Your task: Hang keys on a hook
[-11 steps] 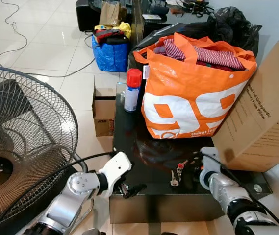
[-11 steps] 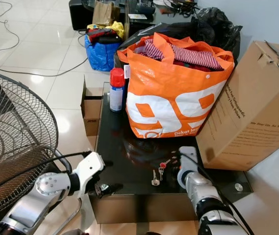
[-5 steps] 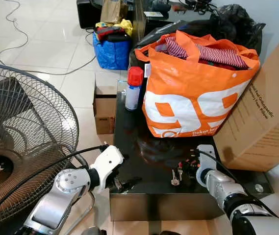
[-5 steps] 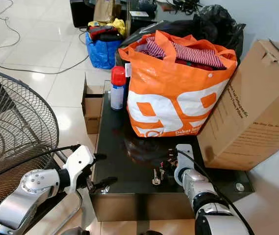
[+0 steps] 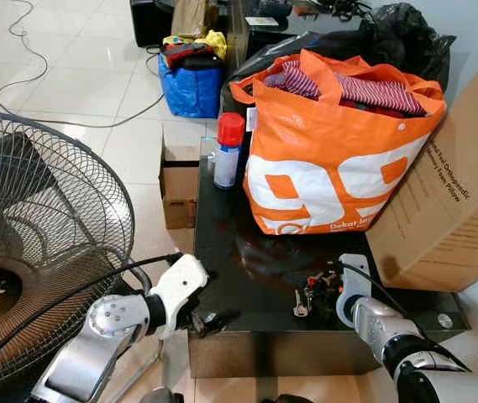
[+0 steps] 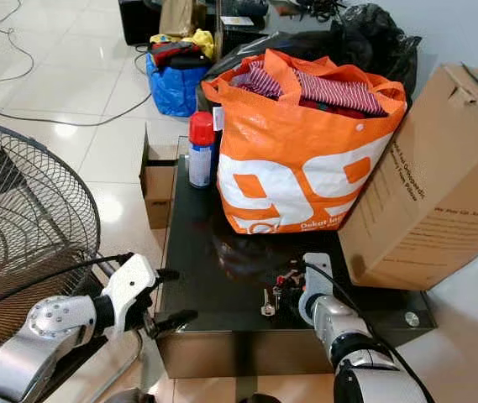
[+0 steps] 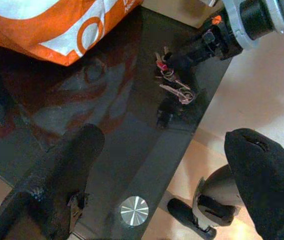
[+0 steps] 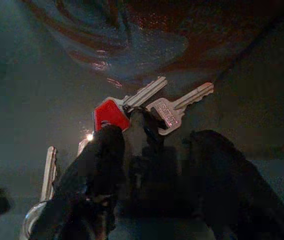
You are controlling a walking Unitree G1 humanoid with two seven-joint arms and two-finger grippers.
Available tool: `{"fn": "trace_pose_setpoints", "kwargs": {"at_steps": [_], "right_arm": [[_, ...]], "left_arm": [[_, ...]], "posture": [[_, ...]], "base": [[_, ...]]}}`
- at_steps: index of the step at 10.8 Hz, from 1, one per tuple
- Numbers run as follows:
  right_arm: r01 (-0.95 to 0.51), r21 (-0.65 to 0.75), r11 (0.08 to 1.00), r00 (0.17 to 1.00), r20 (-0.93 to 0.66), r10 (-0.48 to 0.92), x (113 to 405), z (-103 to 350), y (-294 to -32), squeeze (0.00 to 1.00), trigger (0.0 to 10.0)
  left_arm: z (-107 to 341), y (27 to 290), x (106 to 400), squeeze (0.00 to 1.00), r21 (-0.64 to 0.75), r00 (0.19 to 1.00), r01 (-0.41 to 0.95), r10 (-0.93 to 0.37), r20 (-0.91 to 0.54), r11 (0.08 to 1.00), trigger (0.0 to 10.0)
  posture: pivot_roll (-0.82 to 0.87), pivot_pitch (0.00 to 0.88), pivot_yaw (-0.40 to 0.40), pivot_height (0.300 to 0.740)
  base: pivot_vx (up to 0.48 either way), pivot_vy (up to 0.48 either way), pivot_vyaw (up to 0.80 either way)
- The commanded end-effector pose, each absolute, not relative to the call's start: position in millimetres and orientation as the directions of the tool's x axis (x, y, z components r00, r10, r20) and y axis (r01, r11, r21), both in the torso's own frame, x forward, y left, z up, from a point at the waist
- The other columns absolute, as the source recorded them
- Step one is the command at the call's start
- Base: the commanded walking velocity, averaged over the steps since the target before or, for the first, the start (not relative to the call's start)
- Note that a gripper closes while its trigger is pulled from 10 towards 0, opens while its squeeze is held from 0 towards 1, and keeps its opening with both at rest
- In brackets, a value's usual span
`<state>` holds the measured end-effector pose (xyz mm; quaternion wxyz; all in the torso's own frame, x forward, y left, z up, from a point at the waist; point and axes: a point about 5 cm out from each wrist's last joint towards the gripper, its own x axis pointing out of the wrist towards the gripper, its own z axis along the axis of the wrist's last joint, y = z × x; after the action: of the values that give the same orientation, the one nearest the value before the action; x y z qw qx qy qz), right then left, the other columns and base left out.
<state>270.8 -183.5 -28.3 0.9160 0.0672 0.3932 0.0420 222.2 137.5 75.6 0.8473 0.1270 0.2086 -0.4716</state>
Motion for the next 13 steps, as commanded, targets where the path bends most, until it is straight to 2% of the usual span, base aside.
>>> {"fn": "trace_pose_setpoints", "kwargs": {"at_steps": [1, 11, 13], "right_arm": [[0.008, 0.174, 0.985, 0.683, -0.720, 0.122, 267.4, -30.8, -186.4, 0.00, 0.0], [0.017, 0.190, 0.982, 0.679, -0.723, 0.128, 266.0, -32.5, -183.5, 0.00, 0.0], [0.047, 0.197, 0.979, 0.695, -0.711, 0.109, 268.4, -29.6, -189.7, 0.00, 0.0]], "left_arm": [[80.4, 136.1, 222.6, 0.00, 0.023, 0.470, 0.854, -0.752, -0.462, 0.520, 10.0], [80.9, 135.3, 224.7, 0.00, 0.026, 0.484, 0.846, -0.745, -0.459, 0.533, 10.0], [80.6, 135.0, 229.1, 0.00, 0.031, 0.500, 0.837, -0.740, -0.450, 0.547, 10.0]], "posture": [[-0.01, 0.051, -0.093, 0.740], [0.00, 0.039, -0.095, 0.740], [-0.01, 0.015, -0.098, 0.740]], "base": [[0.000, 0.000, 0.00], [0.000, 0.000, 0.00], [0.000, 0.000, 0.00]]}}
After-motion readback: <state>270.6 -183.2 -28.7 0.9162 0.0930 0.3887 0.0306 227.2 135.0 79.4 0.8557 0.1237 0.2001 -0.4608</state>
